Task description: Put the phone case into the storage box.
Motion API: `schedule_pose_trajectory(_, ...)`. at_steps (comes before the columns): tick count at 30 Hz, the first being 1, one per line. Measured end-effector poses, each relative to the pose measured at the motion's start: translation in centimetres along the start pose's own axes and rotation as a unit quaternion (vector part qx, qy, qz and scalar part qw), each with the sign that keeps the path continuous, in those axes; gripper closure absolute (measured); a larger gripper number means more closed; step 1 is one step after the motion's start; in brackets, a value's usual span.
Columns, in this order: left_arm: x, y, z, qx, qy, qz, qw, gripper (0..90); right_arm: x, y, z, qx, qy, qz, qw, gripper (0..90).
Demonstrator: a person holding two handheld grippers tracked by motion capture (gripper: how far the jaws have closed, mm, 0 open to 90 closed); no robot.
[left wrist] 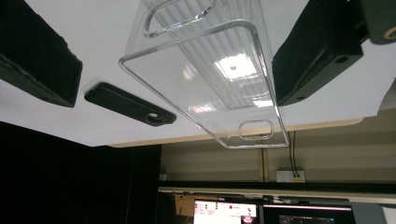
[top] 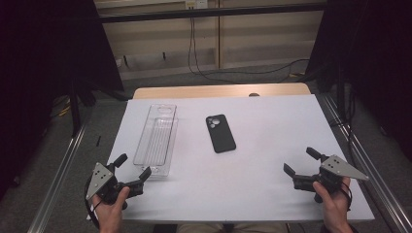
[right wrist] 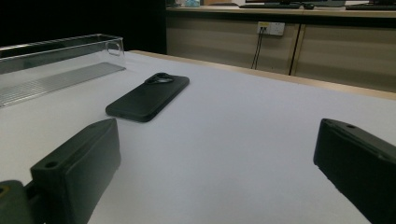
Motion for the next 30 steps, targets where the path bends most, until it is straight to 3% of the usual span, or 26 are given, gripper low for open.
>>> schedule_pose_trajectory(8, -0.2, 0.2, 0.3, 0.004, 0.005, -0.002, 1.0, 1.9, -0.2, -0.1, -0.1, -0.012, 0.007, 0.001, 0.9999, 0.3)
schedule_pose_trajectory(15, 0.2, 0.1, 0.7, 0.007, 0.017, -0.003, 0.9998, 1.9, -0.6, -0.3, 0.4, -0.008, 0.024, 0.014, 0.9996, 0.3)
schedule_pose_trajectory(30, 0.3, 0.2, 0.8, 0.012, 0.013, -0.01, 0.9998, 1.9, -1.5, 0.2, 1.3, 0.005, 0.03, 0.017, 0.9994, 0.0)
Point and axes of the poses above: each handheld gripper's, and its own axes: x roughly backward along the jaws, y roughly out of its top, z roughly to its left, the point moved 8 cm from there along -x, roughly forward along the jaws, and after that the axes turned 11 degrees about z, right-handed, at the moved point
